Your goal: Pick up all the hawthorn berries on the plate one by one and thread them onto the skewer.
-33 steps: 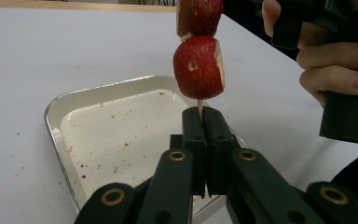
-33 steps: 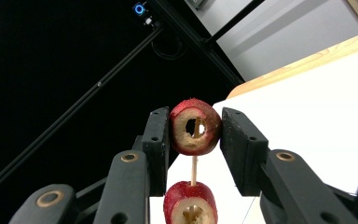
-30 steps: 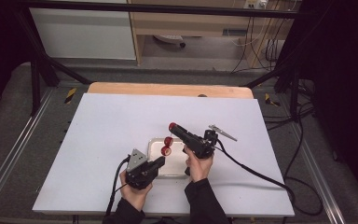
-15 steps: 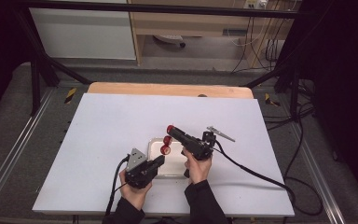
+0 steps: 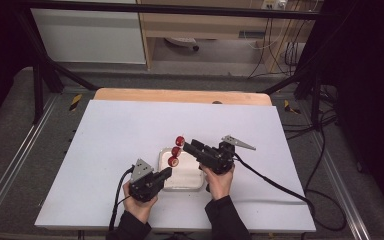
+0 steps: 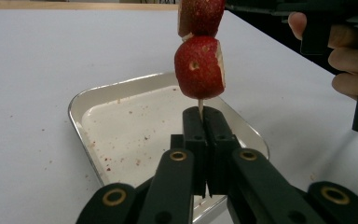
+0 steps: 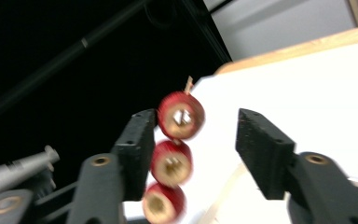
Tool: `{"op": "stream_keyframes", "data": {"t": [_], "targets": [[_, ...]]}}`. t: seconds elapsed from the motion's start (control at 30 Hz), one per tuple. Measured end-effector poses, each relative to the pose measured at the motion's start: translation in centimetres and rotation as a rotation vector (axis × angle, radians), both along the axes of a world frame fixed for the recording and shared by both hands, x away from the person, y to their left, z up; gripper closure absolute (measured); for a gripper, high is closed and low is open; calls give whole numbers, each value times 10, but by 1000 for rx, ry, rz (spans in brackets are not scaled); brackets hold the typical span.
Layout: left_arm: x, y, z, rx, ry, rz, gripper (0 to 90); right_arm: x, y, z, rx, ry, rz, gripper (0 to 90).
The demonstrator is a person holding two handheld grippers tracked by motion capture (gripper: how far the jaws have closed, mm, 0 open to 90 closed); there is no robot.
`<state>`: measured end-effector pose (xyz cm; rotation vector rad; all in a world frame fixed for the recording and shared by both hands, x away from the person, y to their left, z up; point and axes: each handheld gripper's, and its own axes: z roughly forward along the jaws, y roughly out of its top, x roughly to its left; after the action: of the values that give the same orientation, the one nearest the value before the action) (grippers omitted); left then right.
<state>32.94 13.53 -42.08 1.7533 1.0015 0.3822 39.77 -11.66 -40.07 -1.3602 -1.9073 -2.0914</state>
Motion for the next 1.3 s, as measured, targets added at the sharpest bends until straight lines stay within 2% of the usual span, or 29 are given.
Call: {"op": "stream_keyframes", "data": {"t": [0.03, 0.17, 0.3, 0.47, 0.6, 0.83, 0.97, 1.17, 1.3], "targets": [[0, 1, 0, 4, 2, -2, 889, 0, -2, -1, -49, 2, 15, 405], [-1, 6, -1, 29, 4, -15, 888, -1, -8, -6, -172, -2, 31, 307], [-1, 9, -1, 51, 8, -35, 888, -3, -16, -10, -322, -39, 44, 196], [-1, 14, -1, 85, 22, -54, 888, -6, -26, -16, -451, -60, 75, 93], [0, 19, 0, 96, 30, -55, 888, -9, -32, -24, -538, -47, 110, 49], [3, 29, 4, 151, 45, -73, 887, -13, -55, -33, -587, -17, 112, 13], [10, 32, 10, 179, 64, -83, 888, -17, -72, -38, -613, -22, 110, 6], [24, 29, 20, 225, 109, -112, 887, -25, -98, -45, -648, -22, 90, 5], [33, 24, 24, 246, 131, -129, 887, -31, -111, -49, -649, -20, 80, 5]]}}
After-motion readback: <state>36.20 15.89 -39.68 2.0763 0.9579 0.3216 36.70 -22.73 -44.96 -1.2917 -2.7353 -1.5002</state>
